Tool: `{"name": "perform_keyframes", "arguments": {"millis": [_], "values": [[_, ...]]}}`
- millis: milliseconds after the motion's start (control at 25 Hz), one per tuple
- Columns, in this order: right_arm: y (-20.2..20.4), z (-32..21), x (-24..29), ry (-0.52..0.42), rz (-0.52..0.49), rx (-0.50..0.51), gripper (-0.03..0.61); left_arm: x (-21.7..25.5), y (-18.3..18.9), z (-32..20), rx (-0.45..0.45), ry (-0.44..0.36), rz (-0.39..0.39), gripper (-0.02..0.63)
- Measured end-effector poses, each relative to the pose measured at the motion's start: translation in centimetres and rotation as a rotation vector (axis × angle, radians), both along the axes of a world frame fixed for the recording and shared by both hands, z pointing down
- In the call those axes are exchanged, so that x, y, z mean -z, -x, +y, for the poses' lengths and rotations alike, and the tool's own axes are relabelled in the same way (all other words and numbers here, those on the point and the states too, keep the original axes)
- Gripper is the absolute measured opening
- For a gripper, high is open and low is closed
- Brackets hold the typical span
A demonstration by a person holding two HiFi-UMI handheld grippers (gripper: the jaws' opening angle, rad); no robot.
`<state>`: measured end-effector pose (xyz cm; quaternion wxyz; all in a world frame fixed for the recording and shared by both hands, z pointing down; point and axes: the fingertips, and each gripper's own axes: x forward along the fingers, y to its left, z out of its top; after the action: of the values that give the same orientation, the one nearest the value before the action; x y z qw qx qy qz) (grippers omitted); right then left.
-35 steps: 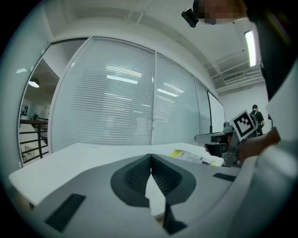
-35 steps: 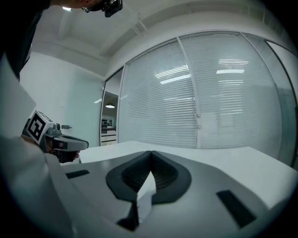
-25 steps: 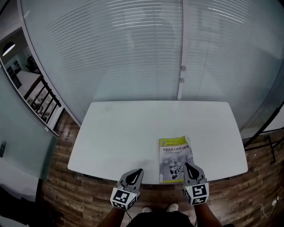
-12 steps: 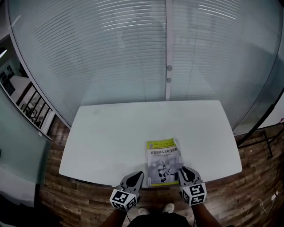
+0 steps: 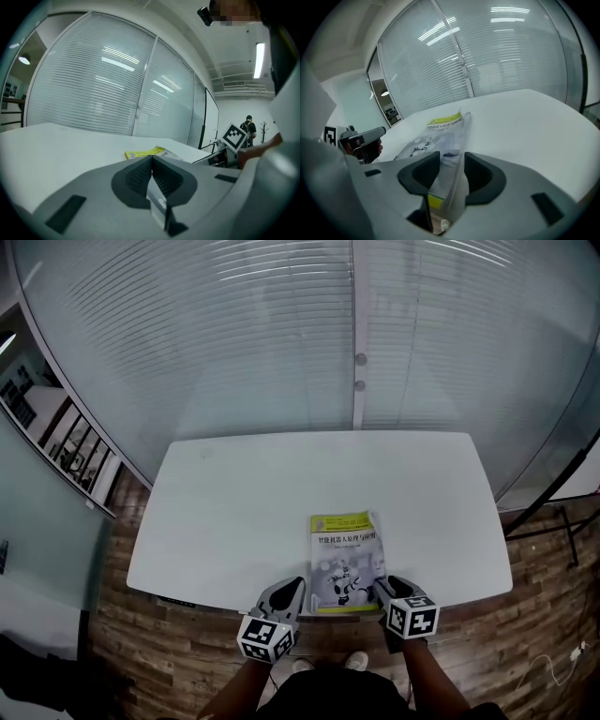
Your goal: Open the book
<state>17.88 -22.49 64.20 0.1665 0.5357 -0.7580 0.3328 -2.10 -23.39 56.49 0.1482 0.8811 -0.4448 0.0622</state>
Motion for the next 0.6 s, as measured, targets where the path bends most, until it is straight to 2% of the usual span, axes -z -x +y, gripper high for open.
{"name": "perform_keyframes", "arguments": {"millis": [160, 280, 480, 600], "values": [[0.1, 0.3, -0.6, 0.105, -0.08, -0.001, 0.17, 0.4, -0.6, 0.1, 0.008, -0.004, -0.011, 0.015], [0.4, 0.2, -1.3, 0.168, -0.089, 0.014, 0.169, 0.3, -1.0, 0.1, 0.008, 0.01, -0.032, 0.015], [0.5, -0.1, -1.7, 0.194, -0.075, 0.03, 0.152, -0.3, -1.3, 0.2, 0.022, 0.03, -0.032, 0.015], [0.1, -0.3, -1.5, 0.185, -0.114, 0.006, 0.101, -0.6, -1.5, 0.3, 0.035, 0.037, -0.034, 0.015]]}}
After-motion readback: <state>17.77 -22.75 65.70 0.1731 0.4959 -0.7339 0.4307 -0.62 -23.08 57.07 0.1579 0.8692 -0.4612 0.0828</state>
